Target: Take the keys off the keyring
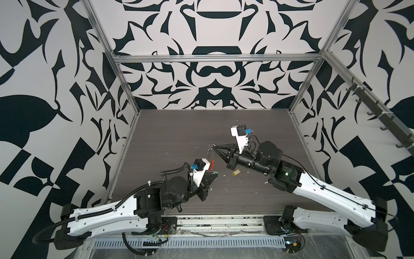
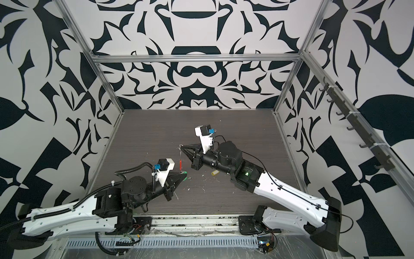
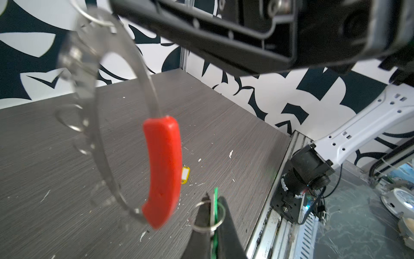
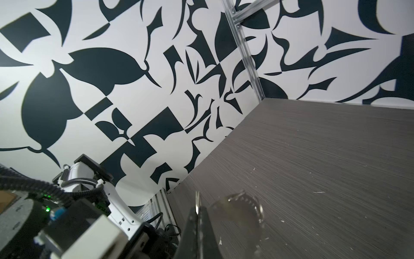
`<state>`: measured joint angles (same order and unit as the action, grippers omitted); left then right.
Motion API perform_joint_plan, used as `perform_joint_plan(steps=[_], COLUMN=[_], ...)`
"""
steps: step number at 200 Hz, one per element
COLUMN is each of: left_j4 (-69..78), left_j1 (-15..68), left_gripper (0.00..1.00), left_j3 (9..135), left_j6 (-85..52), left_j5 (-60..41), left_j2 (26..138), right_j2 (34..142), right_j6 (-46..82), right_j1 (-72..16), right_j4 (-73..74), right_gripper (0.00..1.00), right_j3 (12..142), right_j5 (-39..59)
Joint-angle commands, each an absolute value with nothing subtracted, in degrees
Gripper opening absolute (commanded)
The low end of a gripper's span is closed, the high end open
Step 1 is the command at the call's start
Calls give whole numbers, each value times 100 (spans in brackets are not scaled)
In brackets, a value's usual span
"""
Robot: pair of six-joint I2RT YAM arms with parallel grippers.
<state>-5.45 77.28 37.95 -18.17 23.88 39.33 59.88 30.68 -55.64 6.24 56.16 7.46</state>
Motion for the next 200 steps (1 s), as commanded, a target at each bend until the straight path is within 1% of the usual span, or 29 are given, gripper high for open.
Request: perform_joint_plan(steps=[1, 34, 50, 60, 72, 105, 117, 137, 168, 200], left_j4=[-653, -916, -966, -960, -844, -186, 168, 781, 1642, 2327], left_j1=[7743, 7737, 7677, 7502, 7034, 5015, 4515, 4017, 3440, 3042], left_gripper=[0, 0, 0, 0, 0, 0, 0, 0, 0, 0], left_j3=[3795, 3675, 3591, 3491, 3279, 2498, 2247, 1890, 1615, 1452], left_j6=[-2008, -2298, -2326, -2457, -2675, -3604, -3904, -4255, -4740, -5114], left_j5=[2835, 3395, 3504, 3478, 3031, 810, 208, -379, -1220, -1486], left_j2=[3773, 3844, 3926, 3967, 3969, 4026, 4177, 4633, 5662, 6475], right_j2=[5593, 5212, 5121, 5076, 5022, 4909, 4904, 4955, 5088, 5218], right_j6=[2788, 2717, 2709, 2740, 2800, 2891, 2917, 2985, 3152, 3356], right_j1=[-5577, -5575, -5572, -5574, -5580, -5575, -5577, -5572, -5572, -5590], right_j4=[437, 167, 3, -48, -53, -106, -173, -254, -179, -62], right_gripper=[0, 0, 0, 0, 0, 0, 0, 0, 0, 0], right_j3=[5567, 5135, 4962, 4836, 4680, 4356, 4303, 4219, 4019, 3833], right_j5=[154, -377, -573, -628, -680, -808, -809, -765, -606, -427])
